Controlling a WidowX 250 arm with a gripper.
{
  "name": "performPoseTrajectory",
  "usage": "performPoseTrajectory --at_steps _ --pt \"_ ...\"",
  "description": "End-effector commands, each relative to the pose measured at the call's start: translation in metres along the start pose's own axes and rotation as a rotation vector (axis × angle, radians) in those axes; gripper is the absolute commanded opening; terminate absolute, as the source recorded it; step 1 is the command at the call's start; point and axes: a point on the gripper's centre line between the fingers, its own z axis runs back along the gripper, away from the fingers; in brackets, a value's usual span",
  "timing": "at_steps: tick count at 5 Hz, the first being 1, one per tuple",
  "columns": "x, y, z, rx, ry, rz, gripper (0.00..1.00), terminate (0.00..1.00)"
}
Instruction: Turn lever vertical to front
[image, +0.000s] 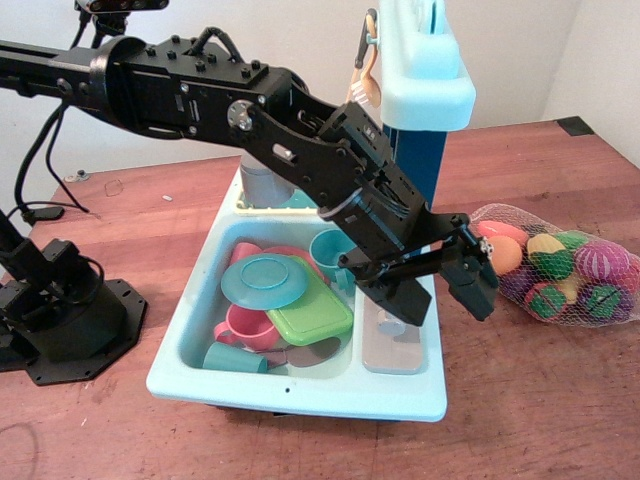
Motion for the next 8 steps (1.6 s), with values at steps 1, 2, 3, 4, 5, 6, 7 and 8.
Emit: performPoseTrajectory --at_steps 1,2,3,4,5,6,7,8 --pt "0.000 0.000 0.000 0.000 0.000 0.000 1.00 0.00" --pt "0.000 0.002 -0.003 0.008 -0.011 -0.004 1.00 0.00" --pt "0.002 0.005 -0.009 0.010 -0.013 -0.009 1.00 0.00" --pt "0.002 0.015 -0.013 0.002 -0.012 0.004 1.00 0.00" --pt "0.002 0.026 -0.008 0.007 -0.019 0.013 1.00 0.00" --pt "0.001 0.049 0.003 0.016 -0.043 0.043 1.00 0.00" --pt "-0.002 0.071 0.005 0.016 -0.046 0.075 1.00 0.00" --pt "0.000 0.079 0.004 0.011 -0.050 0.087 1.00 0.00"
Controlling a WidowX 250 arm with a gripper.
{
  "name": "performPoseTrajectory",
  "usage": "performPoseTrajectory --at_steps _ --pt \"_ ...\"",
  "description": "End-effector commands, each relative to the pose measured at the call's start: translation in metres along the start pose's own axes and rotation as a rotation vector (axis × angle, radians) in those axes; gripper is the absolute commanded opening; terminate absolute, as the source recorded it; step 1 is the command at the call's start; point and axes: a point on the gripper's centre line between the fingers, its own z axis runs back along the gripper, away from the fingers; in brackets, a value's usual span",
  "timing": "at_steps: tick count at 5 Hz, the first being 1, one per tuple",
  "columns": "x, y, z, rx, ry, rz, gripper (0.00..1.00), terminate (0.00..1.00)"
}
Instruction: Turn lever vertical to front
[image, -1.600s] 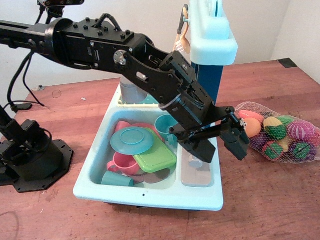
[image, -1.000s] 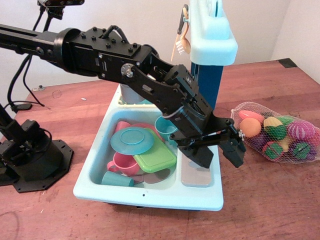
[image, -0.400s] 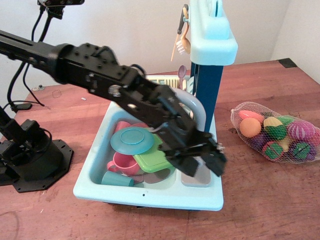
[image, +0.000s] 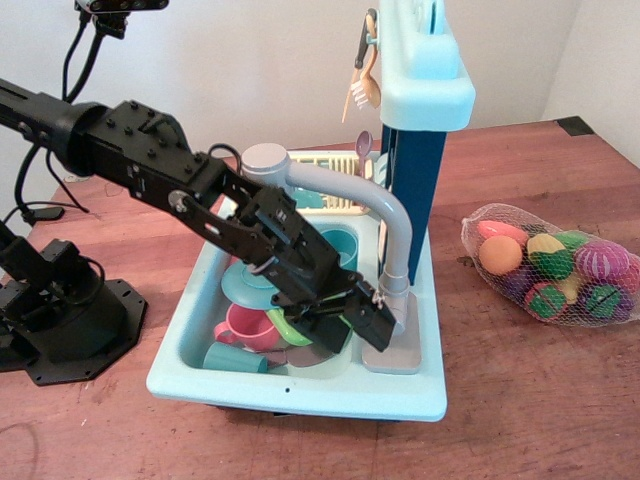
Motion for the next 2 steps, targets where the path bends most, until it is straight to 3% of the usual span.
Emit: performPoseTrajectory --at_steps 1,2 --pt "0.0218 -0.0072 0.0015 -0.046 -0.020 0.027 1.00 0.00" --pt "0.0177 0.0009 -0.0076 -0.041 0.001 0.035 1.00 0.00"
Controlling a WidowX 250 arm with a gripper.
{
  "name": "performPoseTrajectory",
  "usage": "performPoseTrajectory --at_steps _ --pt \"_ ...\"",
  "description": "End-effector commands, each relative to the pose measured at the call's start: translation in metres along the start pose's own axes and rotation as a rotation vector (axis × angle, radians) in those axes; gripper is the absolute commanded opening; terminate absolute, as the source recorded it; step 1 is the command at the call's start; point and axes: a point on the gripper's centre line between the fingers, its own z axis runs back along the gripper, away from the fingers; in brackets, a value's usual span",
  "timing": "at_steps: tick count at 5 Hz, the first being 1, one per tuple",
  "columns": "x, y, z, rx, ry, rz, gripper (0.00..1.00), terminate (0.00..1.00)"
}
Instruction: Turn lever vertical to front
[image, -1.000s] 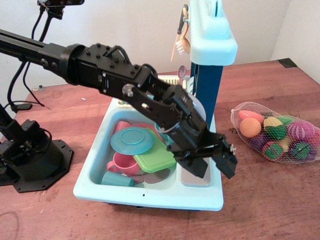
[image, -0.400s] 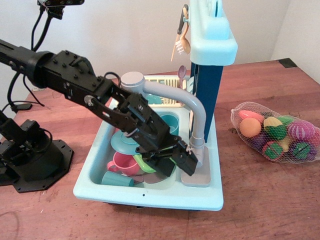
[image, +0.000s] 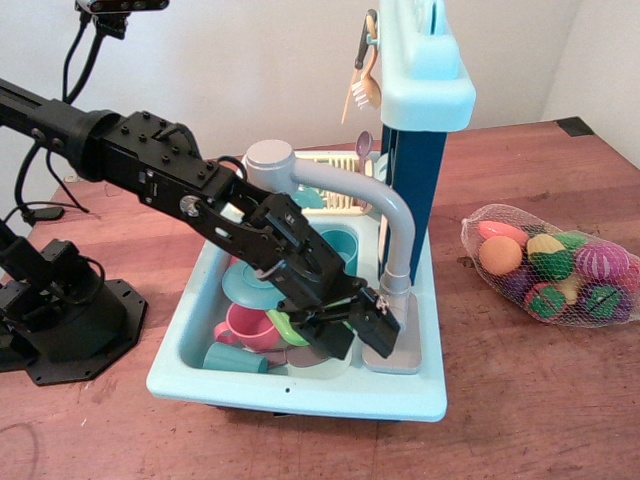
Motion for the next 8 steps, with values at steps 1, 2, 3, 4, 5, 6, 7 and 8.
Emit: performPoseTrajectory --at_steps 1,2,3,4,5,6,7,8 --pt "0.015 0.010 -0.001 -0.016 -0.032 0.048 1.00 0.00" --pt "0.010 0.032 0.020 0.015 -0.069 0.089 1.00 0.00" --pt "0.004 0.048 0.048 0.045 -0.105 0.115 1.00 0.00" --pt "-0.001 0.057 0.053 0.041 -0.111 0.138 1.00 0.00" --pt "-0.006 0.065 0.053 0.024 -0.091 0.139 1.00 0.00" --pt "-0.006 0.065 0.053 0.024 -0.091 0.139 1.00 0.00" --pt "-0.006 0.065 0.053 0.024 -0.091 0.139 1.00 0.00" --pt "-0.006 0.065 0.053 0.024 -0.091 0.139 1.00 0.00"
